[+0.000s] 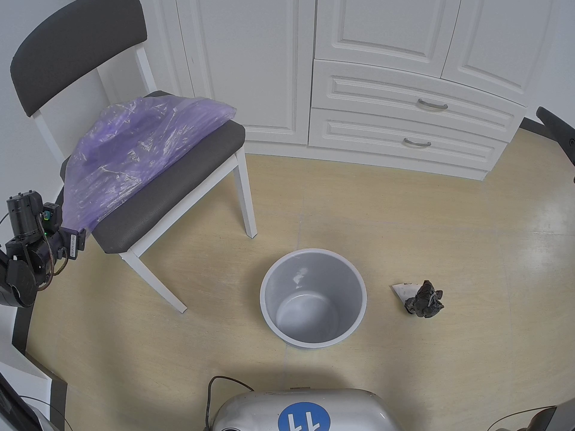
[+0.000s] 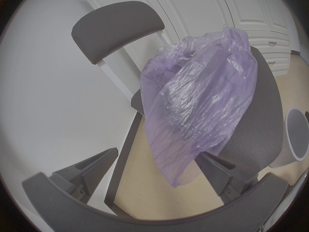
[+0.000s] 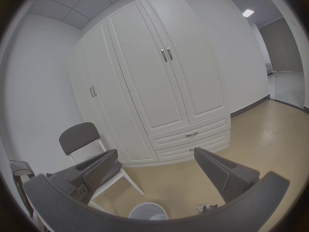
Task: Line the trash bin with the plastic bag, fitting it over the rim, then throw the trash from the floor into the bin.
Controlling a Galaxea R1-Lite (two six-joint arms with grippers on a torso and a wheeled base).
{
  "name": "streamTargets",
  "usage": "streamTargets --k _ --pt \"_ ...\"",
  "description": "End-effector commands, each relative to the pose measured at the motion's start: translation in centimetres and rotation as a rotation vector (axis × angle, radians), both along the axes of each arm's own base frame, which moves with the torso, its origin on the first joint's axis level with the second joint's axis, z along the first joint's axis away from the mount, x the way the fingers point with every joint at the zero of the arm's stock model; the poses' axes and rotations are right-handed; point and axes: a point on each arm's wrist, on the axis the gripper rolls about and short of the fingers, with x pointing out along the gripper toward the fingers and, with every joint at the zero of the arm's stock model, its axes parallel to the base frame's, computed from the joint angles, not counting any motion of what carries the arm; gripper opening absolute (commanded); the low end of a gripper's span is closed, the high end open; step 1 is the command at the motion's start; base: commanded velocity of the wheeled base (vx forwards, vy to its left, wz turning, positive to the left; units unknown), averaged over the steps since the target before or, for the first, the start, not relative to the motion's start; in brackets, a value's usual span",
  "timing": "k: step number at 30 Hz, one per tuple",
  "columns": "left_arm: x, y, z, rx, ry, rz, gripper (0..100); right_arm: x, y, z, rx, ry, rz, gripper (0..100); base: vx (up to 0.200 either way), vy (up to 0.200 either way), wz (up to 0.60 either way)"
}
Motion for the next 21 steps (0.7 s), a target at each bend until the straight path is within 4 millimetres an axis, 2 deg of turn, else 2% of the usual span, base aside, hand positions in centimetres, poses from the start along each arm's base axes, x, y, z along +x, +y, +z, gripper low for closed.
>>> streamTargets --k 1,10,21 --pt "0.0 0.1 0.0 -0.008 -0.005 0.006 100 -0.1 0.0 0.0 0.002 -0.003 0.0 100 0.0 0.0 0.0" --pt "1.0 0.7 -0.7 -0.02 -0.036 0.025 100 -0.5 -0.4 0.3 0.011 -0.018 0.001 100 0.0 0.0 0.0" --pt "0.4 2.0 -0.7 0.003 -0.165 0.078 100 -0.4 -0.3 0.2 0.007 -0.012 0.001 100 0.0 0.0 0.0"
